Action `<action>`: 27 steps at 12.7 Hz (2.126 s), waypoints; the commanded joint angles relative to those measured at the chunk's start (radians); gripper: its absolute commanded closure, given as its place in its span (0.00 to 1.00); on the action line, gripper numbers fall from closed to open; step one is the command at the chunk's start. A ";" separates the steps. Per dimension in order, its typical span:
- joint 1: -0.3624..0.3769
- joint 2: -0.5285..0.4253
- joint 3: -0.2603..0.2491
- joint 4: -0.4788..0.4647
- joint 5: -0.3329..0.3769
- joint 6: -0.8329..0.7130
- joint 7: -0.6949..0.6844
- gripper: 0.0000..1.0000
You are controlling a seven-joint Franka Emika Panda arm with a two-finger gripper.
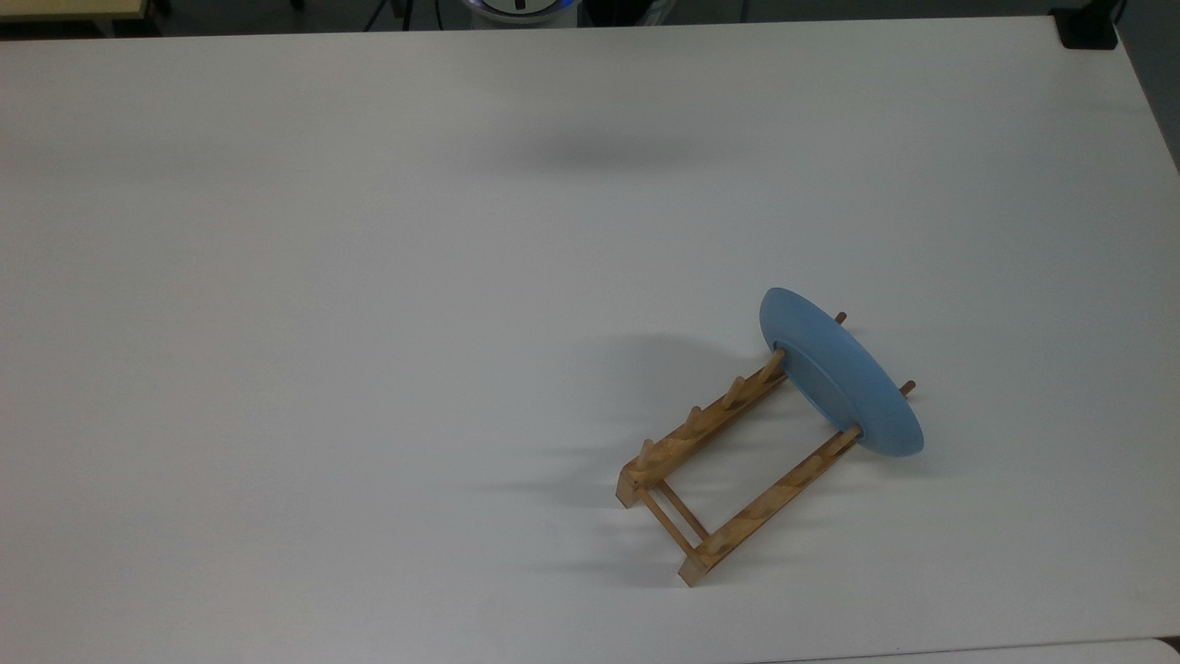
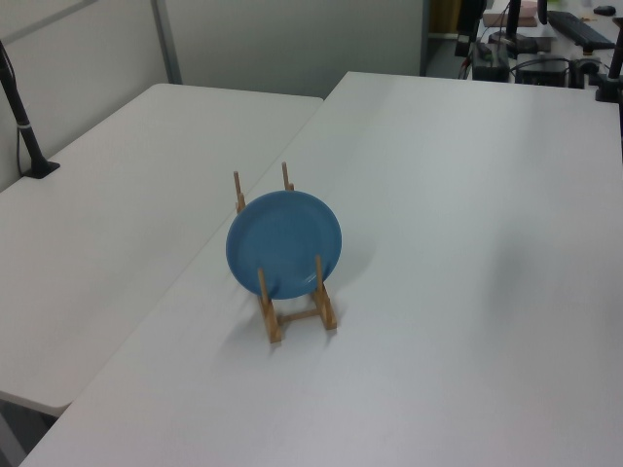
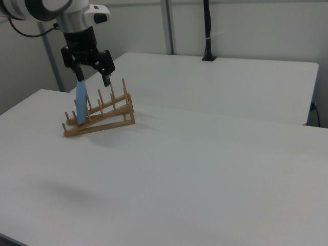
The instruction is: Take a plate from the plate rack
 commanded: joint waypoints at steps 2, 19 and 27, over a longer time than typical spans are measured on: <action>0.027 0.048 -0.006 -0.014 -0.032 0.020 -0.196 0.00; 0.352 0.377 0.084 0.087 -0.285 0.534 0.565 0.00; 0.416 0.566 0.084 0.208 -0.479 0.609 0.794 0.05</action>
